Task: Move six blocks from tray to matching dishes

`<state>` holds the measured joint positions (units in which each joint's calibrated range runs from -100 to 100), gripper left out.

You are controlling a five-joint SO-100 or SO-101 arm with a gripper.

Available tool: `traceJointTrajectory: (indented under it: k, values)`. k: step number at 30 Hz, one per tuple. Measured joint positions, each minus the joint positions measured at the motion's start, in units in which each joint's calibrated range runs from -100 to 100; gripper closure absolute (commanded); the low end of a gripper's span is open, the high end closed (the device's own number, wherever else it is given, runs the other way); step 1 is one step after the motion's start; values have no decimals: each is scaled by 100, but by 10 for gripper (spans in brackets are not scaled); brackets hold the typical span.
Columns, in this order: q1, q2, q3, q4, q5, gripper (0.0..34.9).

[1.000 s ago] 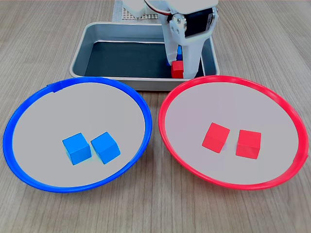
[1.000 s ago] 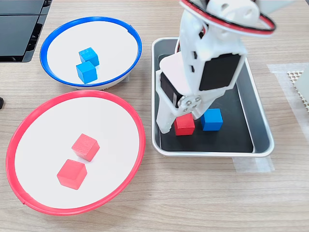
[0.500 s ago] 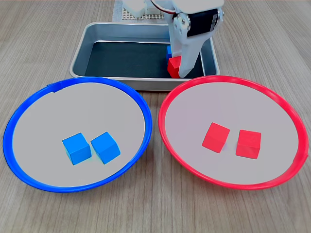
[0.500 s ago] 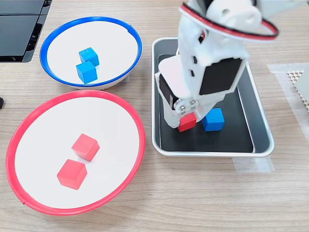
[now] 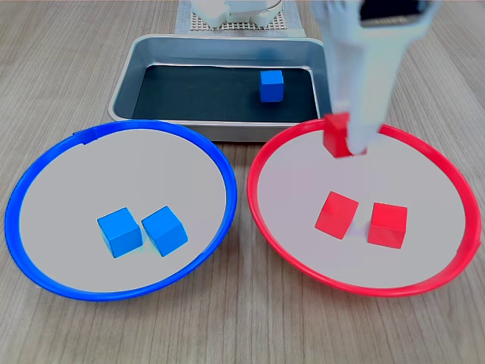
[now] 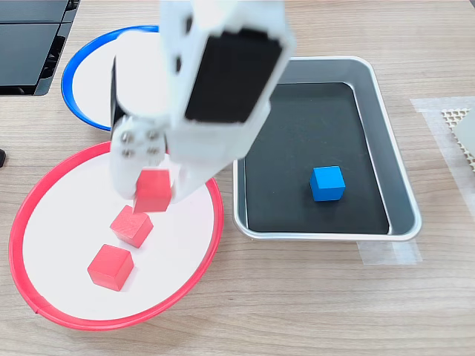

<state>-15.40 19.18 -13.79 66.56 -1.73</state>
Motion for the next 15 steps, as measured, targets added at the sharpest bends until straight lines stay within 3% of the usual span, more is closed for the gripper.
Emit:
traceJointTrajectory:
  k: [1,4,6,8,9,10,15]
  values:
    - [-88,196,-54,-147,10,178]
    - [-195,324,263,-555,259,141]
    - [-177,298,454,-579,357,175]
    - [-177,136,771,-571,430,243]
    - [-168,-17,926,-506,454,327]
    - [-115,-256,1098,-383,488,344]
    - [363,-1466,1942,718,674,347]
